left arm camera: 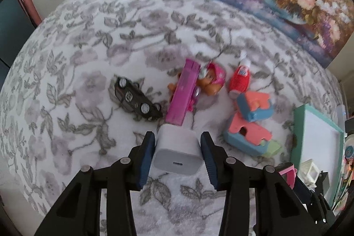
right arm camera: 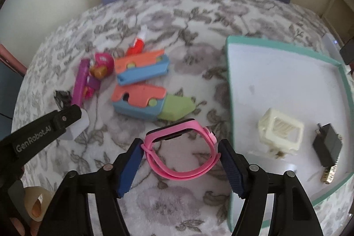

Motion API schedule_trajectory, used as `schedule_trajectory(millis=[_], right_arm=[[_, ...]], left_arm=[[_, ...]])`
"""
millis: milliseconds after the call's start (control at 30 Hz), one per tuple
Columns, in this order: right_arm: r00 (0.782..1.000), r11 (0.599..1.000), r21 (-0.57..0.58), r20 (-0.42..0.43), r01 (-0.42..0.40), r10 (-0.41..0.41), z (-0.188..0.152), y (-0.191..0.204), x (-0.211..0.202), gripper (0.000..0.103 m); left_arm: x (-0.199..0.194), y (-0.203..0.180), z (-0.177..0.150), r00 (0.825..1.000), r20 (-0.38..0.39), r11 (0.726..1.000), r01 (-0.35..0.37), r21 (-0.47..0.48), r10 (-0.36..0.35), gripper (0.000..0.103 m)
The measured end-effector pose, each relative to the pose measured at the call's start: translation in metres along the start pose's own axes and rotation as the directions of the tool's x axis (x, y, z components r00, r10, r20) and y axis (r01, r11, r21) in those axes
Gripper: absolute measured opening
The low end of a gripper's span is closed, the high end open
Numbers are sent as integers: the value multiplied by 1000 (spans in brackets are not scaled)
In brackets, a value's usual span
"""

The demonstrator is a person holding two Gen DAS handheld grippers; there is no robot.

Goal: Organize rigid objects
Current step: 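Grasp the white cube charger with the left tool while the right tool grasps the pink band watch, then carry the white cube charger and pink watch over the tray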

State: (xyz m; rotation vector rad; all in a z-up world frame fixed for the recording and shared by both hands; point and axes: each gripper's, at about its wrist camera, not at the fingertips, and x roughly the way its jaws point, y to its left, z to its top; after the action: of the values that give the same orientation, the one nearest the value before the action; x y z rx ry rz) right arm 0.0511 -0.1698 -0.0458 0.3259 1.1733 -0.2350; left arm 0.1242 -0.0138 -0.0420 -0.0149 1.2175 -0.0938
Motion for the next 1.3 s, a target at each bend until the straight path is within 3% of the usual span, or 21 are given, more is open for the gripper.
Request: schedule_trajectory(millis=[100, 133, 167, 200, 367, 633, 700, 800, 900, 1133, 1300], right_arm=[[999, 1000, 17, 30, -20, 19, 5, -11, -13, 72], [999, 999, 25, 43, -24, 23, 7, -17, -19, 72], [998, 999, 32, 54, -23, 21, 7, -15, -22, 72], [998, 999, 40, 64, -21, 19, 5, -16, -26, 72], [996, 996, 92, 89, -14, 6, 8, -31, -30, 72], [997, 992, 121, 72, -21, 12, 9, -46, -27, 72], [998, 993, 120, 67, -18, 10, 9, -46, -26, 72], [998, 992, 122, 67, -16, 8, 9, -47, -26, 72], [998, 992, 125, 68, -16, 8, 9, -48, -26, 72], [998, 991, 131, 62, -15, 7, 9, -51, -26, 72], [998, 990, 139, 58, -14, 6, 8, -53, -25, 72]], left_arm=[[-16, -6, 3, 999, 42, 1000, 6, 7, -6, 42], [-23, -8, 4, 998, 58, 1000, 12, 10, -12, 21], [-30, -10, 4, 997, 76, 1000, 13, 15, -14, 11], [-34, -11, 5, 996, 86, 1000, 13, 17, -14, 9], [-49, -23, 6, 991, 130, 999, 22, 46, -28, 9], [-16, -20, 0, 1000, 25, 1000, 15, 8, -15, 10], [-7, -21, -2, 1000, 5, 1000, 11, 6, -11, 18], [4, -22, -4, 999, -29, 999, 38, -7, -38, 52], [12, -24, -6, 998, -47, 999, 47, -9, -48, 55], [22, -31, -9, 995, -82, 999, 49, 14, -48, 76], [30, -38, -11, 995, -99, 998, 36, 42, -32, 77]])
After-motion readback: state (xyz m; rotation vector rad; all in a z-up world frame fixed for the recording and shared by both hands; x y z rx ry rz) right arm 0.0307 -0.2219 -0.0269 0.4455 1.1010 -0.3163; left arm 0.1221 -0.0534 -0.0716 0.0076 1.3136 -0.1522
